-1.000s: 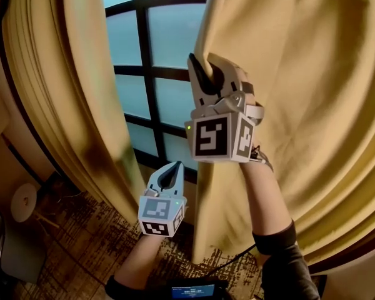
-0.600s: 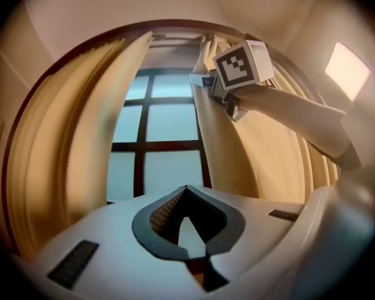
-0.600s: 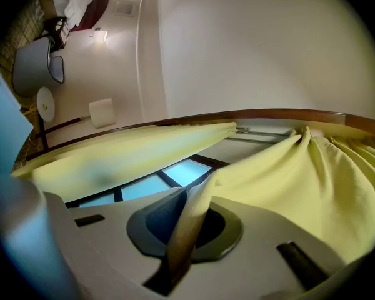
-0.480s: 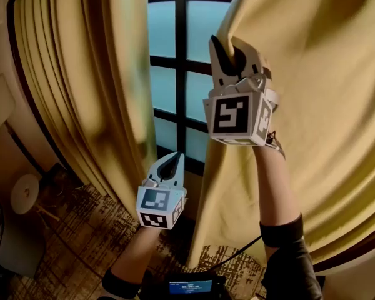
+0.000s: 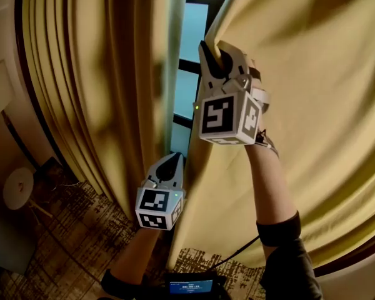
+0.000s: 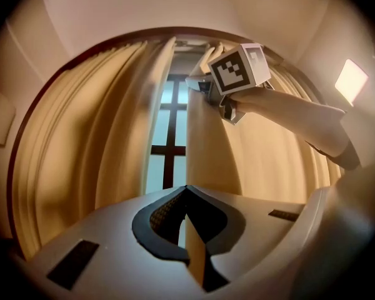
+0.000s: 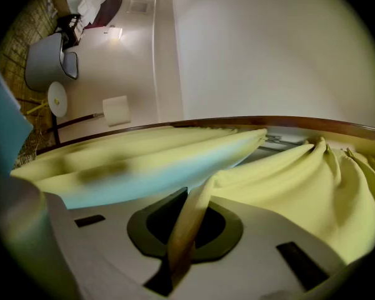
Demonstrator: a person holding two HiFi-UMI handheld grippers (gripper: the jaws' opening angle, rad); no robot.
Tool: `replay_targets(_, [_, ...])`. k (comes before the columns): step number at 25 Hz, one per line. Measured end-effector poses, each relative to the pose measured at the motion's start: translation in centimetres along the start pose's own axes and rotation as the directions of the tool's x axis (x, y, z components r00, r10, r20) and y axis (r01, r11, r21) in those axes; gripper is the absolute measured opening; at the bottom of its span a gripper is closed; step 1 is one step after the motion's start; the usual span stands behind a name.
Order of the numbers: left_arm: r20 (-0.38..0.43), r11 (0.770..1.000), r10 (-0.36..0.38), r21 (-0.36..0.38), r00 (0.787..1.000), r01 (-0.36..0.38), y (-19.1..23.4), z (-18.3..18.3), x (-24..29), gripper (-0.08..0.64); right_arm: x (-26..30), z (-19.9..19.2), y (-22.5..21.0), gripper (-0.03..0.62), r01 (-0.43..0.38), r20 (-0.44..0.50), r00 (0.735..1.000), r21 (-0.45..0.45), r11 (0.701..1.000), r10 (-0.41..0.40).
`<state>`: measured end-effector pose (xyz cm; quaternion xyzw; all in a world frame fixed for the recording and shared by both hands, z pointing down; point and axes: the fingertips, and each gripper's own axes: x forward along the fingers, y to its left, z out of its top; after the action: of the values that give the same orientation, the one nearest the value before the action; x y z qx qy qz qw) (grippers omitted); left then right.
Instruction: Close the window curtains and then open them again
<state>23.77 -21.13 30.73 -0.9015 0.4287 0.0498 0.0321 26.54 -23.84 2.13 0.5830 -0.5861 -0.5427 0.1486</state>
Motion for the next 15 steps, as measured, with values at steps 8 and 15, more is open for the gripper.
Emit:
replay_targets(8, [-0.013,0.999,0.038,-0.026,0.999,-0.039,8.2,-0.6,0.5,0.004,7.9,3.2,5.9,0.026,-0.029,0.059,0.998,0.023,0.999,0.028])
replay_targets(15, [-0.023,0.996,0.069,-0.056,0.997,-0.070,15.8,0.7,-1.6,0.004,13.9,8.6,10.5,0.025,-0.068,0.077,0.995,-0.015,0.998,0.069])
